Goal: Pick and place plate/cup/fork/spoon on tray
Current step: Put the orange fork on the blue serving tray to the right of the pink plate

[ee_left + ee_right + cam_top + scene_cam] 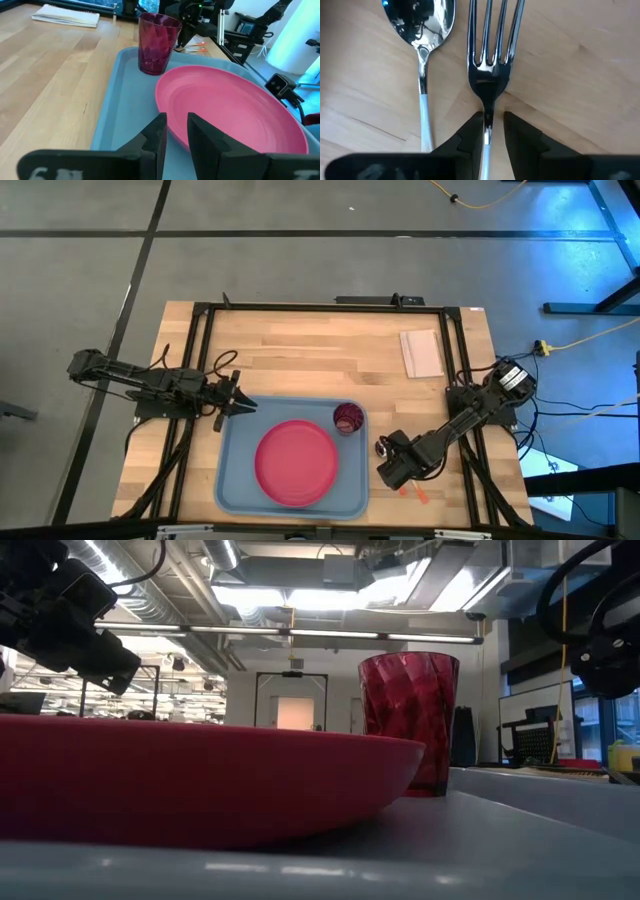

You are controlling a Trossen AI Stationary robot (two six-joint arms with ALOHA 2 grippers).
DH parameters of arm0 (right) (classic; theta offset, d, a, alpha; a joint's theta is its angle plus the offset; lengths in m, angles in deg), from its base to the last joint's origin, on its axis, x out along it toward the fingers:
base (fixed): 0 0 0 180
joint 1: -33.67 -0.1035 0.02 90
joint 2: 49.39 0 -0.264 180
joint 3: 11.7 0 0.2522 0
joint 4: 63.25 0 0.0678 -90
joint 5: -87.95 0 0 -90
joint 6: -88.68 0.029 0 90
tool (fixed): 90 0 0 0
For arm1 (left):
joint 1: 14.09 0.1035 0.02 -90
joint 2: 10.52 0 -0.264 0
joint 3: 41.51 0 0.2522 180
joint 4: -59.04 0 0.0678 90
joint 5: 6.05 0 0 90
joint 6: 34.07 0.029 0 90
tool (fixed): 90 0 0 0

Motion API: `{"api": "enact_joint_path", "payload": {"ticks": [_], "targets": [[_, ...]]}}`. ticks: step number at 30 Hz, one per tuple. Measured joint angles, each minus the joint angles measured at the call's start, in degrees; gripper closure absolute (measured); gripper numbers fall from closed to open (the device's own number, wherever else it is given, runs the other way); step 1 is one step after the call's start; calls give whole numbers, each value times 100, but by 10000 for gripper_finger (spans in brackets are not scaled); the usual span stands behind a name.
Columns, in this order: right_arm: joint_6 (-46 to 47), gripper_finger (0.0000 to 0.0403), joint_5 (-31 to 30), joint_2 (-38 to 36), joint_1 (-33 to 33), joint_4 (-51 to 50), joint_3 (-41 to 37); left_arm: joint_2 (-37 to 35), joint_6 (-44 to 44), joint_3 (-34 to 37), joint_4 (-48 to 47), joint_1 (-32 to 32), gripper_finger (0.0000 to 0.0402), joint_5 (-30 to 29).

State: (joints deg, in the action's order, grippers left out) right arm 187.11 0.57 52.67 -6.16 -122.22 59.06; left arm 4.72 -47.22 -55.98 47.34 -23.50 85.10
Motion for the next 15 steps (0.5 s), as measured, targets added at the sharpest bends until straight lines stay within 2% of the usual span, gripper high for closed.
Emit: {"api": "enact_joint_path", "payload": {"ticks": [6,15], "targets": [[-4,327,7,7,31,12,-6,0,-20,0,7,0,333,2],[0,379,-52,15,28,27,-12,0,-24,0,7,0,333,2]]}}
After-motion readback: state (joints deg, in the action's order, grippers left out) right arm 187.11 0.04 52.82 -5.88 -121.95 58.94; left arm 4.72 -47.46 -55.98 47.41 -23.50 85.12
